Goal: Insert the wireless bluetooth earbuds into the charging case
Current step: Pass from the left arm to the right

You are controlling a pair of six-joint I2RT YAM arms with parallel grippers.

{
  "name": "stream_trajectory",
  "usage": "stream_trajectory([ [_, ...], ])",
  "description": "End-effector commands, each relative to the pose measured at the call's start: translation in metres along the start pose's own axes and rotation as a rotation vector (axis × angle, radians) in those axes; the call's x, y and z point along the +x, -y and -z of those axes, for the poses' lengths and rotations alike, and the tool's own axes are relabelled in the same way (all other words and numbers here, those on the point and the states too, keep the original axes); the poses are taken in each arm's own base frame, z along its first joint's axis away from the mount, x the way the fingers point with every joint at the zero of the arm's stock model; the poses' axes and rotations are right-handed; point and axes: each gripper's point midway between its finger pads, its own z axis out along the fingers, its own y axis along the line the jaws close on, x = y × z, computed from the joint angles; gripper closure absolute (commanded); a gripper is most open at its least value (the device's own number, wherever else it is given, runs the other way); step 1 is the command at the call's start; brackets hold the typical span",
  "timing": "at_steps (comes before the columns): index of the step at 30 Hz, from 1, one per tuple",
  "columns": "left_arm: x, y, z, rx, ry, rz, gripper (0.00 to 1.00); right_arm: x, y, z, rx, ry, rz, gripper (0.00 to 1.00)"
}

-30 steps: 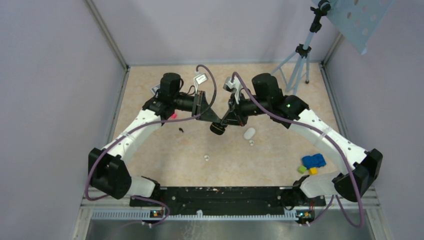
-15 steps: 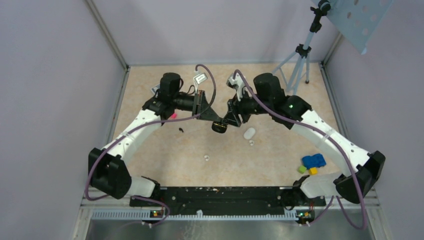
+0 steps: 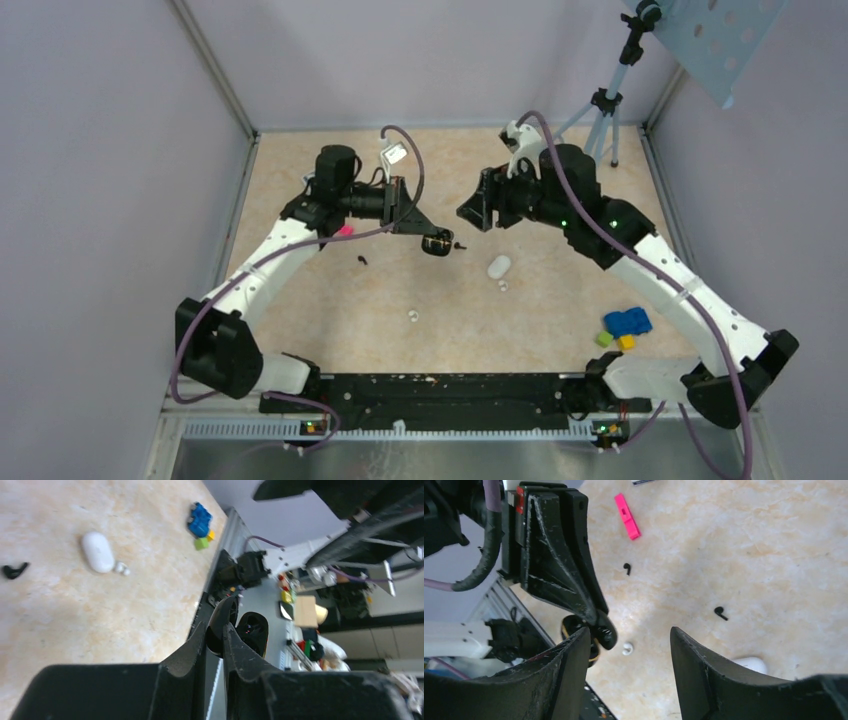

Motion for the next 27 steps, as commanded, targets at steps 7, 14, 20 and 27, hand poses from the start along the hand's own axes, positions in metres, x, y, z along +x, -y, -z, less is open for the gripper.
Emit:
stream_trajectory([
  [7,-0.055,-0.013,0.043,-0.377,0.411,-0.254,1.0,-0.018,-0.039,-0.006,-0.245,0.221,-0.679,0.42],
  [14,-0.054,-0.007,0.06,-0.402,0.557,-0.358,1.0,-0.012,-0.034,-0.021,-0.298,0.366,-0.883,0.21],
  [20,-0.054,-0.009,0.062,-0.42,0.555,-0.368,1.0,-0.016,-0.04,-0.03,-0.328,0.361,-0.951,0.11],
  [27,-0.054,-0.007,0.063,-0.417,0.561,-0.376,1.0,-0.006,-0.049,-0.048,-0.324,0.31,-1.028,0.1],
])
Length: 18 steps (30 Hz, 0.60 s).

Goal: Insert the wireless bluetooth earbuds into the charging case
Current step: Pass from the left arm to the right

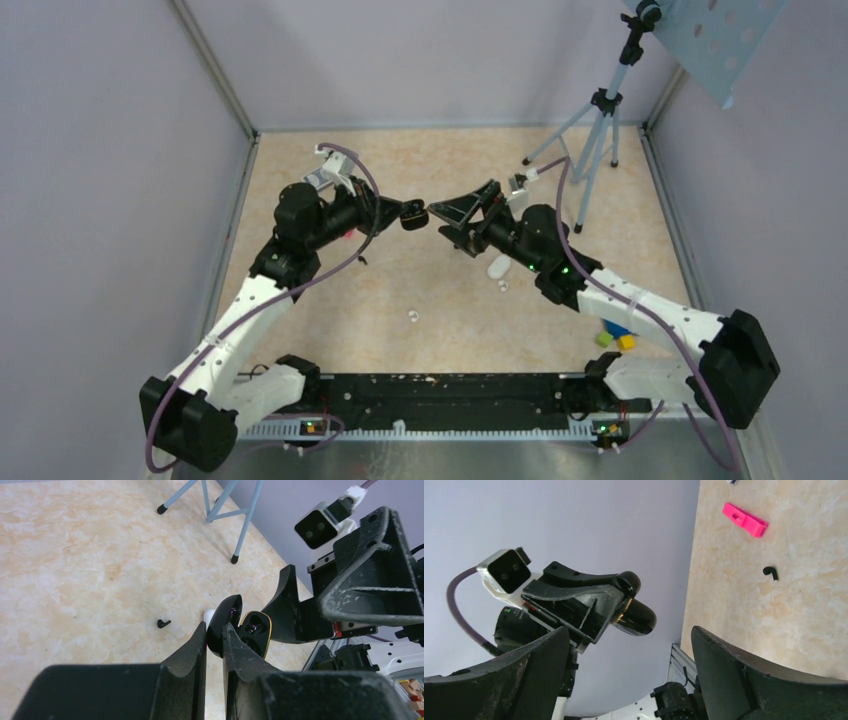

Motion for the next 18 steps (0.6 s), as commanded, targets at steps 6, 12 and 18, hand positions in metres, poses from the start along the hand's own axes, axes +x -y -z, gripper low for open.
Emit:
stream_trajectory([
  [6,-0.017,0.008,0.004,0.032,0.069,-0.065,1.0,0.006,-0.033,-0.02,-0.097,-0.006,-0.057,0.1],
  [12,-0.015,0.008,0.004,0.033,0.063,-0.08,1.0,0.009,-0.03,-0.027,-0.081,-0.013,-0.073,0.21],
  [18,-0.015,0.008,0.006,0.029,0.067,-0.093,1.0,0.016,-0.029,-0.035,-0.085,-0.051,-0.098,0.33],
])
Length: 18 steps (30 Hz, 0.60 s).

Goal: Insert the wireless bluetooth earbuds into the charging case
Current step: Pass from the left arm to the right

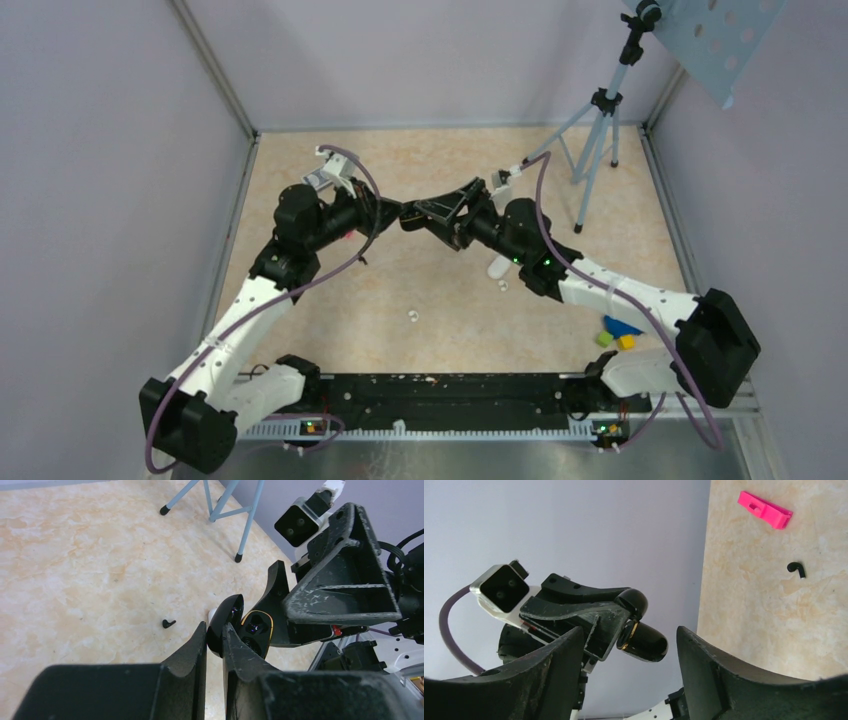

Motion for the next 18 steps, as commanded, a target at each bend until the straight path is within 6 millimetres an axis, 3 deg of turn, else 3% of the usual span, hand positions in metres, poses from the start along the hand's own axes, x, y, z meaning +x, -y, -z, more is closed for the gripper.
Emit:
stream_trajectory([
  [1,-0.0179,0.009,0.0055,0.027,0.068,-0.063,1.0,0.0054,-0.0257,-0.0066,-0.077,-0.022,-0.023,0.34],
  [14,-0.0199,0.0105,0.0074,0.028,0.072,-0.082,1.0,0.0127,-0.0247,-0.0116,-0.097,-0.054,-0.041,0.58],
  [18,-0.0205,0.0113,0.0074,0.031,0.073,-0.082,1.0,0.0143,-0.022,-0.0139,-0.095,-0.061,-0.048,0.61],
])
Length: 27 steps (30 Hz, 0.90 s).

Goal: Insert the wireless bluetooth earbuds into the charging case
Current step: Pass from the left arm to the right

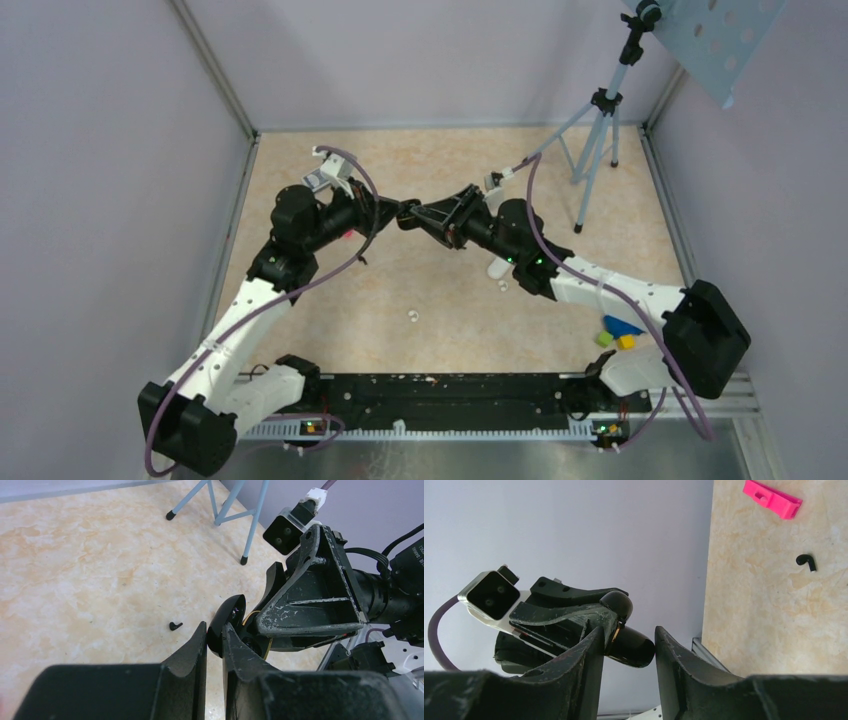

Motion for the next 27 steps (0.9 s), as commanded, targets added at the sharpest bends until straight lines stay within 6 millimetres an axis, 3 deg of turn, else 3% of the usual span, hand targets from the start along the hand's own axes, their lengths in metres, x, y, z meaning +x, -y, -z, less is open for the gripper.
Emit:
stream_trajectory([
  [1,-0.0166,0.0098,0.0034,0.032,0.057,-0.042,1.0,0.0076,-0.0289,-0.0035,-0.093,-0.03,-0.004,0.61],
  [3,-0.0168,0.0101,0.0038,0.032,0.056,-0.043,1.0,0.0073,-0.0283,-0.0042,-0.093,-0.031,-0.004,0.6],
  [7,-0.0184,0.0108,0.0046,0.032,0.06,-0.05,1.0,0.0071,-0.0287,-0.0047,-0.094,-0.031,-0.005,0.48],
  [11,-0.0184,0.0112,0.0049,0.033,0.061,-0.053,1.0,0.0071,-0.0305,-0.0051,-0.097,-0.029,-0.004,0.46],
  [22,-0.0187,0.0129,0.0048,0.039,0.051,-0.048,1.0,0.0066,-0.0298,-0.0049,-0.107,-0.027,-0.001,0.76],
  [25,-0.0189,0.0136,0.0054,0.041,0.049,-0.044,0.87,0.0079,-0.0302,-0.005,-0.111,-0.032,0.004,0.87],
  [27,-0.0184,0.0144,0.0056,0.043,0.046,-0.039,0.68,0.0083,-0.0289,-0.0047,-0.11,-0.035,0.007,0.92],
])
